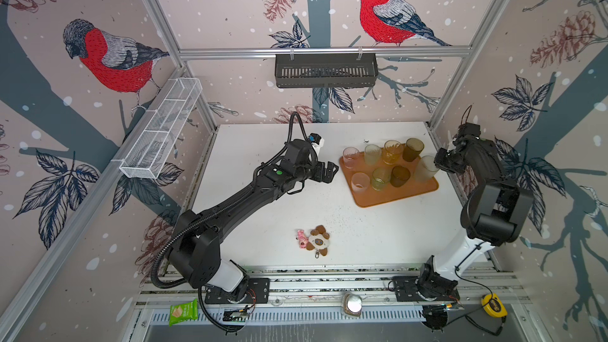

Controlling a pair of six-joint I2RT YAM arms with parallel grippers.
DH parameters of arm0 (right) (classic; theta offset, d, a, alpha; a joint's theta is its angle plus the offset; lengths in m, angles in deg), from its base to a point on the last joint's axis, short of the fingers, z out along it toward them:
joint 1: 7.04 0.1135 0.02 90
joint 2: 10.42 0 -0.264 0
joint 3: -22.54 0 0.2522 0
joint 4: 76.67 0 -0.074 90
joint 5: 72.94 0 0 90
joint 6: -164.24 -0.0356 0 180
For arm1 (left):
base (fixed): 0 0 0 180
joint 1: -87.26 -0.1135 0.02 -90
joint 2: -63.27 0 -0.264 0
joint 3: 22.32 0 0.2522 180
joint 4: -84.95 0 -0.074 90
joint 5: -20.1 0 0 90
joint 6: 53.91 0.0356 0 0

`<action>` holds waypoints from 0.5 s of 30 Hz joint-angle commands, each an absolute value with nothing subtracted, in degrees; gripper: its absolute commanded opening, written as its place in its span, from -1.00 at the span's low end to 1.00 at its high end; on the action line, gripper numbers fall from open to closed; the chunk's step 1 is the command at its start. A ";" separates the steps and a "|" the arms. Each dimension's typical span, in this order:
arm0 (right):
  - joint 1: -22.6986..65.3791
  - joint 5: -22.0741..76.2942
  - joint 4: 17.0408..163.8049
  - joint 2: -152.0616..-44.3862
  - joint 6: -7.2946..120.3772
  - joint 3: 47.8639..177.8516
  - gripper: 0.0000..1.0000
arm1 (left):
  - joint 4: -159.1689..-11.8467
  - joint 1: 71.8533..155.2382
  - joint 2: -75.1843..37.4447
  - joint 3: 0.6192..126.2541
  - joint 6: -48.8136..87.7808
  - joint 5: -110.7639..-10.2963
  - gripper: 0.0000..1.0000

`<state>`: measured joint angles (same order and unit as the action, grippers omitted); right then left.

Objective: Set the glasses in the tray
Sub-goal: 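Lower the pale green glass onto the tray and open the right gripper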

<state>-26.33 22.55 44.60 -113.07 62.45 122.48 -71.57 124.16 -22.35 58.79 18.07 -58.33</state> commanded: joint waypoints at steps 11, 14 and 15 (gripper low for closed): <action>-24.83 21.59 44.32 -110.09 61.96 123.60 -0.23 | -72.41 124.26 -22.77 59.69 18.28 -58.22 0.95; -23.76 20.85 44.12 -109.02 61.70 124.11 -0.17 | -72.52 124.21 -23.11 59.79 18.26 -57.76 0.95; -23.44 20.68 44.10 -108.58 61.55 124.17 -0.16 | -72.51 124.26 -23.34 59.97 18.30 -57.61 0.95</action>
<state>-24.06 22.03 44.60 -109.62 62.30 123.63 -71.51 124.16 -23.01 59.29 18.07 -58.22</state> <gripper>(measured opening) 0.419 0.976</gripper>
